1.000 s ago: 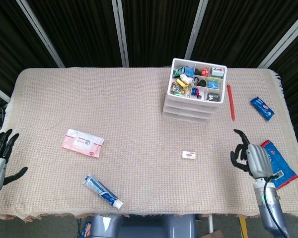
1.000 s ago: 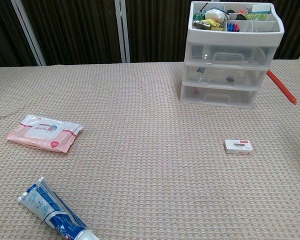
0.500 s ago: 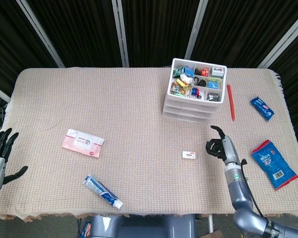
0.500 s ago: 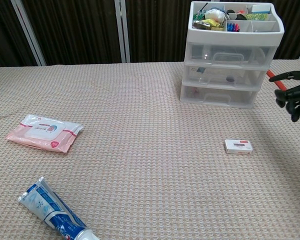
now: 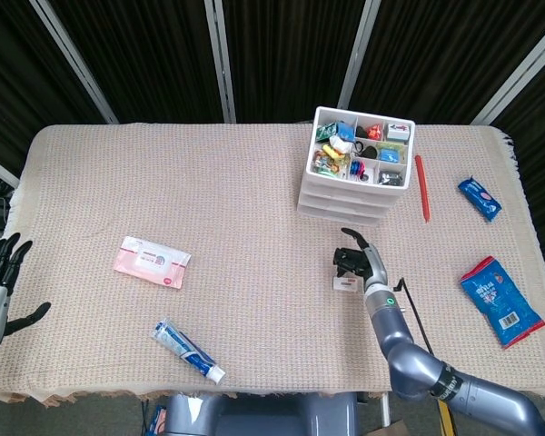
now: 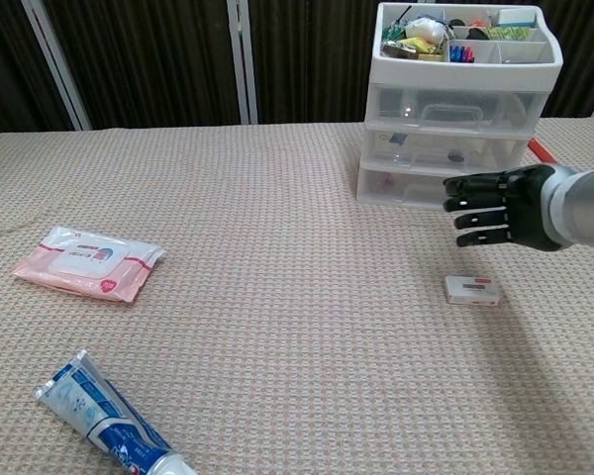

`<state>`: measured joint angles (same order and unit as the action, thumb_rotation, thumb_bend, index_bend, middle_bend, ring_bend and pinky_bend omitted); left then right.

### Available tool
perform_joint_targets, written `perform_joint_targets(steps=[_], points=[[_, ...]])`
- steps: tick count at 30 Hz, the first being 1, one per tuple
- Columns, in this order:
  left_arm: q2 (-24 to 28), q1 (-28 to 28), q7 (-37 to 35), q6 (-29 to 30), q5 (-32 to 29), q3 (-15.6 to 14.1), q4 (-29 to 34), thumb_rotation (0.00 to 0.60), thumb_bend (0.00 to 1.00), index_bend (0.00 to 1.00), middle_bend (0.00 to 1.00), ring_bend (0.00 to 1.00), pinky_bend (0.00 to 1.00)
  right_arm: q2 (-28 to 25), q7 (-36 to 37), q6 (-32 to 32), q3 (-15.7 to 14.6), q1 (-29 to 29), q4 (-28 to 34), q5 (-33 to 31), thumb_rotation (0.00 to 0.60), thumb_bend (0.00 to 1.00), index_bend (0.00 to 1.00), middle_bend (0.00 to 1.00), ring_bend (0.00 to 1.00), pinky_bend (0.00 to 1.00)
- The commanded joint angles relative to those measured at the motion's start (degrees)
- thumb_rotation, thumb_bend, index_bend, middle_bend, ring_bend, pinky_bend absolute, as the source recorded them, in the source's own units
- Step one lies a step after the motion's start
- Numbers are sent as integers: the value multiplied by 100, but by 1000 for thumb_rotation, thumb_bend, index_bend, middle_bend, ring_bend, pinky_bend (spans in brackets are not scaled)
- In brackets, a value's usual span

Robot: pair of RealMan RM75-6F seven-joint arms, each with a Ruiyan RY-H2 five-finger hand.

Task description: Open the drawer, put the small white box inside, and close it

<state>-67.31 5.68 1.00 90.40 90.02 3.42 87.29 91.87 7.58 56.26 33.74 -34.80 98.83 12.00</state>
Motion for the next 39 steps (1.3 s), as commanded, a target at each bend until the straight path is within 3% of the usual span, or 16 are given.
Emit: perform_joint_targets(steps=[1,13,34,39], points=[[13,4,-33,-20,-25,7,16,600,181,57,0,0,0,251,76,97,70,-175,-284,9,600,503,175,690,679,633],[77,34,-164,-166,-140,13,127,600,180,57,0,0,0,800,407,-6,524,-558,-1204,-207,600,502,178,690,678,633],[149,49,-298,-266,-193,-8,223,600,180,57,0,0,0,1309,647,-47,989,-899,-2072,-350,600,502,181,690,674,633],[157,49,-295,-270,-202,-6,243,600,180,58,0,0,0,1353,717,-115,1129,-908,-2130,-468,600,503,239,690,674,633]])
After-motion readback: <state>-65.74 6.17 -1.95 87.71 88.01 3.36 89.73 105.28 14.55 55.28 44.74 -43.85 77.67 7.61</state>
